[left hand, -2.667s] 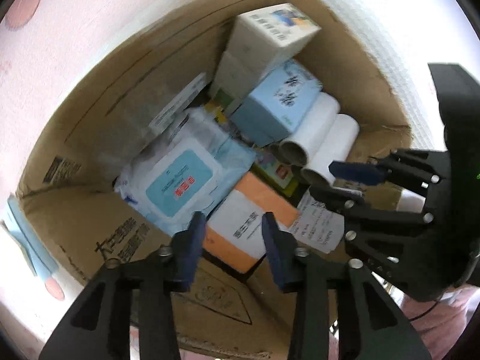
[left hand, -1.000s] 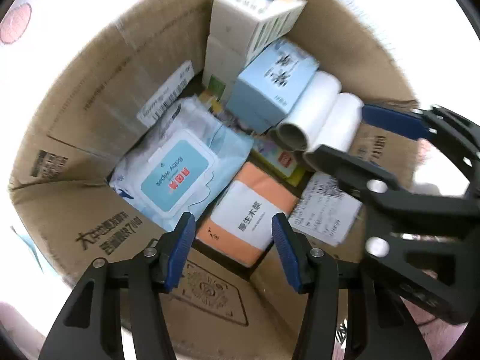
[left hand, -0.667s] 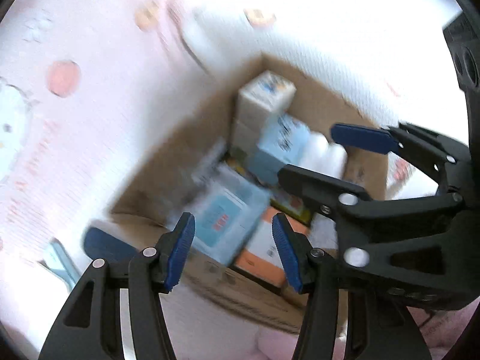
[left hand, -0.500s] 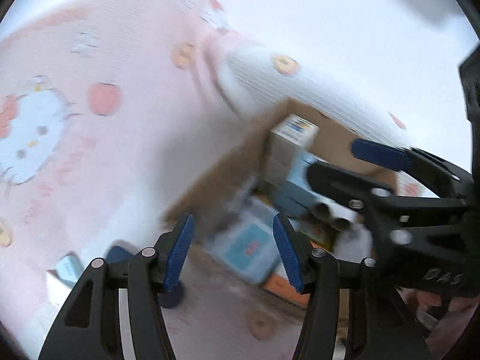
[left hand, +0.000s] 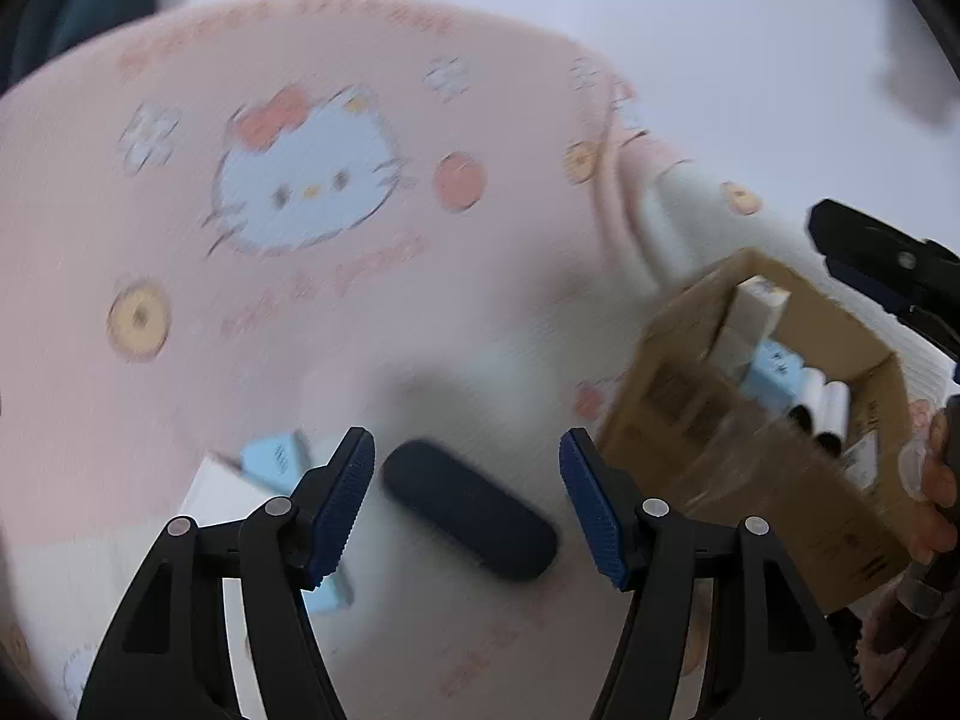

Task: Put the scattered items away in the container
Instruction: 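Withdraw the right gripper from the box back toward the notepad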

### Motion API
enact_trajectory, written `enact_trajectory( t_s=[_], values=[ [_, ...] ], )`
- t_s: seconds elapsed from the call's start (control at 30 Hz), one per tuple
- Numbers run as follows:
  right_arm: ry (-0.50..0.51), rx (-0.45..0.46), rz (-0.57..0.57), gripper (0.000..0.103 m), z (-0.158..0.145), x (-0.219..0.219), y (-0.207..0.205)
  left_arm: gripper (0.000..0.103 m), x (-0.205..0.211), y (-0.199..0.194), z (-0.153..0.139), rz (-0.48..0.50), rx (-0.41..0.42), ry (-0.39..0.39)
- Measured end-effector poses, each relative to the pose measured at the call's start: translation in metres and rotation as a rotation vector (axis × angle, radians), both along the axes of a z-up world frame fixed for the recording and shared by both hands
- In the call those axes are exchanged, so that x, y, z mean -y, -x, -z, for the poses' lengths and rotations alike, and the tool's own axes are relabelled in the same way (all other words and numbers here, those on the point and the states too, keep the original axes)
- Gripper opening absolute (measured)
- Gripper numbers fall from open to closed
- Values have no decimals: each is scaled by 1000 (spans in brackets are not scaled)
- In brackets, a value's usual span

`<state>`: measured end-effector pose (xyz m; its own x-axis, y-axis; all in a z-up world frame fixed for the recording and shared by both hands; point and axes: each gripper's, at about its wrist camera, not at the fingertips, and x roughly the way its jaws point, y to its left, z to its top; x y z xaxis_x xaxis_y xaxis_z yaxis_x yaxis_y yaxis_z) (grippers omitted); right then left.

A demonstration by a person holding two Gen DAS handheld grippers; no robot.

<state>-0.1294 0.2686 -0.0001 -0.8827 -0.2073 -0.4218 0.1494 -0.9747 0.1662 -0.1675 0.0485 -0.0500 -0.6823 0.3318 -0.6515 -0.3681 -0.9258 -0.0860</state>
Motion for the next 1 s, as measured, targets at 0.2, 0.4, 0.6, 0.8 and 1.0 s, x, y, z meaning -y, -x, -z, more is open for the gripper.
enact_trajectory(
  t_s=[0.2,0.4,0.6,0.8,1.0],
  values=[
    [31,-29,-139,90,20,38,-10,68,38,-2,39,-95,117,11],
    [-96,42,-230,92,64,86,-6,68,81,-7,77,-217,200,43],
    [-179,152,-244,92,118,106,7,68,107,-5,102,-276,294,-15],
    [-334,170,-202,92,155,102,8,68,103,0,114,-227,361,-189],
    [-396,236,-194,91,193,94,19,68,85,18,123,-167,433,-302]
  ],
)
